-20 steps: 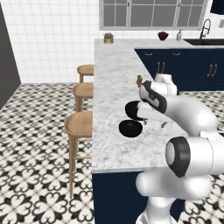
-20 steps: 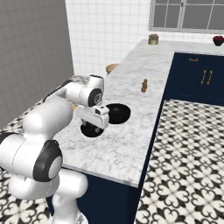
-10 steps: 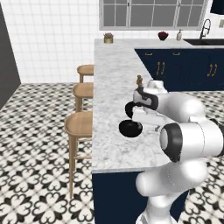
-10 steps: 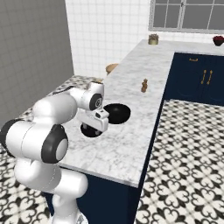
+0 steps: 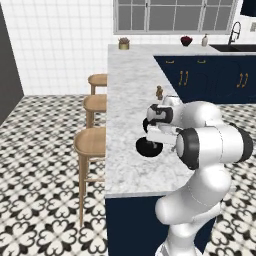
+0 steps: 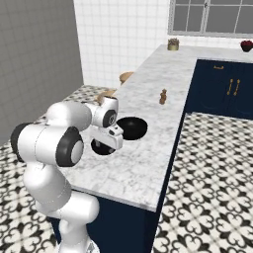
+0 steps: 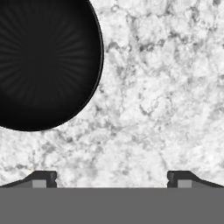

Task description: Pick up the bowls on the counter and stack them on top of one another in the open cabinet. Place the smaller bowl on top of the larger bowl.

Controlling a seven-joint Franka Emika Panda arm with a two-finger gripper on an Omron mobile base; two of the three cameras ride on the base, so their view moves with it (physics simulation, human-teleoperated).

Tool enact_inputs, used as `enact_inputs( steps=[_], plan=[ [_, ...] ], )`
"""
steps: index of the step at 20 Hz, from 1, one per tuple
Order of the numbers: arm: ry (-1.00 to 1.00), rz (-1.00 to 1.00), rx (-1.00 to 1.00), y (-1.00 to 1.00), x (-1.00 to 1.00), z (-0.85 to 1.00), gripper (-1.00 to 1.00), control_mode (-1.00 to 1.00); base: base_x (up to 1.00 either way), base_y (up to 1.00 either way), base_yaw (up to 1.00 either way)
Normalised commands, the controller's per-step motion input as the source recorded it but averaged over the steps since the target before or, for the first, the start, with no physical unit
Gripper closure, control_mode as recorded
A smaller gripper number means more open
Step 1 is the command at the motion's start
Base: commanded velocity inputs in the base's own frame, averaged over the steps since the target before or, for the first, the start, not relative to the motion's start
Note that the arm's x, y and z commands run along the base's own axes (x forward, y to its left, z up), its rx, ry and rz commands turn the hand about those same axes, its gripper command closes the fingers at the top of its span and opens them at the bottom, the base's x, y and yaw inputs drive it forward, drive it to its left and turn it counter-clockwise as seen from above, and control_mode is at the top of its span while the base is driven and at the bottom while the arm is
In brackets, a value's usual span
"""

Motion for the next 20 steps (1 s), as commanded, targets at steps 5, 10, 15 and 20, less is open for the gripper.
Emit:
enact_inputs(
  steps=[5, 10, 15, 20],
  plan=[
    [0.0, 0.0, 0.0, 0.03, 0.34, -0.37, -1.0, -1.0, 0.0, 0.0, 0.0],
    [0.0, 0.0, 0.0, 0.06, 0.39, -0.25, -1.0, -1.0, 0.0, 0.0, 0.0],
    [0.0, 0.0, 0.0, 0.01, 0.29, -0.24, -1.0, -1.0, 0.0, 0.0, 0.0],
    [0.0, 0.0, 0.0, 0.0, 0.13, -0.31, -1.0, -1.0, 0.0, 0.0, 0.0]
  ],
)
